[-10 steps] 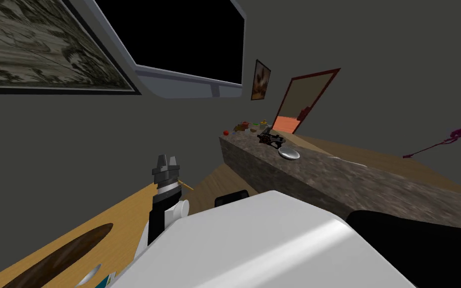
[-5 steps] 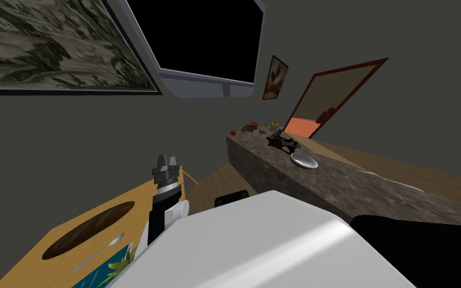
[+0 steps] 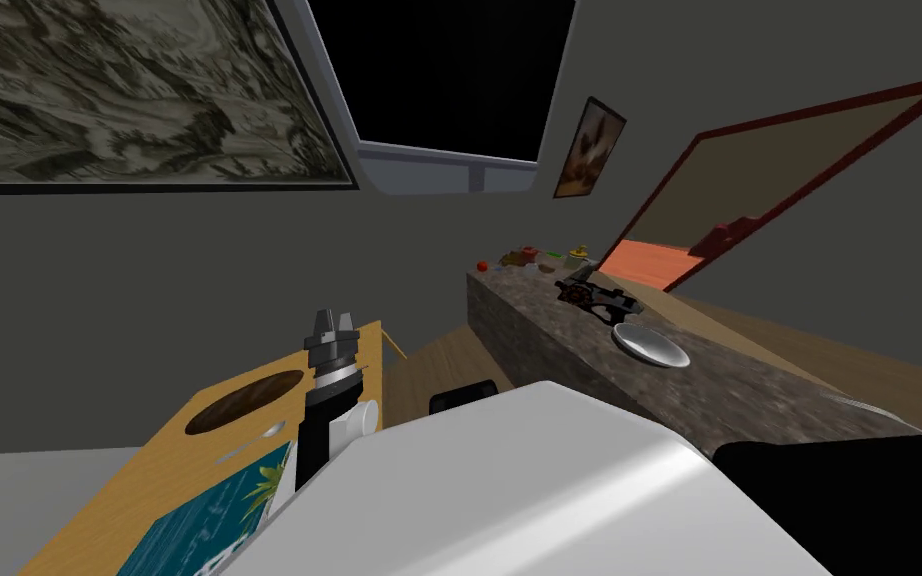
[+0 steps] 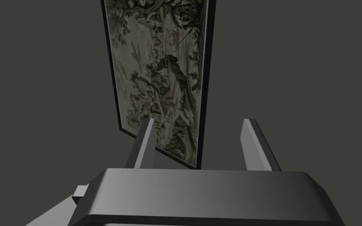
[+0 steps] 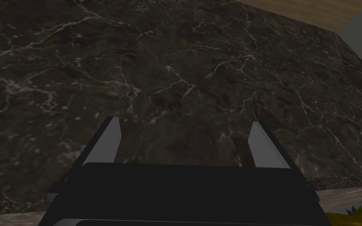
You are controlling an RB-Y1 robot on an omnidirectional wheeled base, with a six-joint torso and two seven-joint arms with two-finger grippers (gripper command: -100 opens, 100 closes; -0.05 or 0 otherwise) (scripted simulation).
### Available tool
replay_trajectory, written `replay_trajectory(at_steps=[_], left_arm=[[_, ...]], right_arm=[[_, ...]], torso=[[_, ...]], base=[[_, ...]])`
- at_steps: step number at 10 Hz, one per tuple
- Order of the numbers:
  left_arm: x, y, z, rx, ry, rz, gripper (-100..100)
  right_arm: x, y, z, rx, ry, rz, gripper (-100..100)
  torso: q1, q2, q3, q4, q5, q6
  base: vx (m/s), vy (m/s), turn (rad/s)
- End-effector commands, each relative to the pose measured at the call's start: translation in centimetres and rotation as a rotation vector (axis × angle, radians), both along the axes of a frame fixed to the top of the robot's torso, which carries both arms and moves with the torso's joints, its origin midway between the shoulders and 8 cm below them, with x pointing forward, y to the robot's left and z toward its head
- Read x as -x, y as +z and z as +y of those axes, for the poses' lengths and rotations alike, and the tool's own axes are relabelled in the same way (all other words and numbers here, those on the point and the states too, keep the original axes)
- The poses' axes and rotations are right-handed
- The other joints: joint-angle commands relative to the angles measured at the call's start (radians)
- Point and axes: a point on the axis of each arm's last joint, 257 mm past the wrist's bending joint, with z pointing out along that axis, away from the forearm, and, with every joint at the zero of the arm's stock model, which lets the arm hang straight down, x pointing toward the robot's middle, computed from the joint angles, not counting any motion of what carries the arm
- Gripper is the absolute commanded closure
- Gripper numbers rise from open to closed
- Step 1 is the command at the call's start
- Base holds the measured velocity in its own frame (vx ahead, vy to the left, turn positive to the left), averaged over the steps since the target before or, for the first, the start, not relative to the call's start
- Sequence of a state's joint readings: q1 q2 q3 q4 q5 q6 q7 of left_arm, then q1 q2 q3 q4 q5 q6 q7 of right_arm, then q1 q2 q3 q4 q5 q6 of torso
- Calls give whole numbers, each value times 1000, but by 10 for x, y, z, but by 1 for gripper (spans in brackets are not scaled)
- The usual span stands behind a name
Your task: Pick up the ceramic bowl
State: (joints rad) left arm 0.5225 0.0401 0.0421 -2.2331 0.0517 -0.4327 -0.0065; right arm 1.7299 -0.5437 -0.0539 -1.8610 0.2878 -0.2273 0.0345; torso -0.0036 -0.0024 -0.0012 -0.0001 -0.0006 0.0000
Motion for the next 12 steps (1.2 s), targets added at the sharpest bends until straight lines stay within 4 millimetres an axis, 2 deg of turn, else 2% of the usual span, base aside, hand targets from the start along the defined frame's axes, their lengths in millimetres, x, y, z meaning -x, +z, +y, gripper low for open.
replay_trajectory(at_steps=[1,2,3,4,5,7,8,10,11,12], left_arm=[[0,0,0,0,0,0,0],[0,0,0,0,0,0,0],[0,0,0,0,0,0,0],[0,0,0,0,0,0,0],[0,0,0,0,0,0,0],[0,0,0,0,0,0,0],[0,0,0,0,0,0,0],[0,0,0,0,0,0,0],[0,0,0,0,0,0,0],[0,0,0,0,0,0,0]], right_arm=[[22,5,1,8,4,48,-100],[44,13,-3,22,25,112,-100],[49,16,-2,22,22,121,-100],[69,25,-5,34,44,182,-100],[74,27,-5,34,41,190,-100],[110,47,-10,55,83,304,-100],[114,50,-9,54,80,313,-100],[142,69,-13,71,122,408,-100],[144,71,-12,70,120,414,-100],[155,80,-14,78,140,455,-100]], torso=[[0,0,0,0,0,0],[0,0,0,0,0,1],[0,-1,0,0,0,0],[0,0,0,0,0,1],[0,0,0,0,0,0],[-1,0,0,0,0,0],[-3,-1,-1,0,-1,0],[-3,-2,-1,0,-1,1],[-5,-2,-1,0,-1,1],[-4,-2,-1,0,-1,1]], base=[[28,-28,269],[39,-29,390],[30,-33,190],[26,-31,432],[19,-44,186],[35,-61,395],[38,-71,273],[43,-93,385],[20,-87,322],[12,-86,425]])
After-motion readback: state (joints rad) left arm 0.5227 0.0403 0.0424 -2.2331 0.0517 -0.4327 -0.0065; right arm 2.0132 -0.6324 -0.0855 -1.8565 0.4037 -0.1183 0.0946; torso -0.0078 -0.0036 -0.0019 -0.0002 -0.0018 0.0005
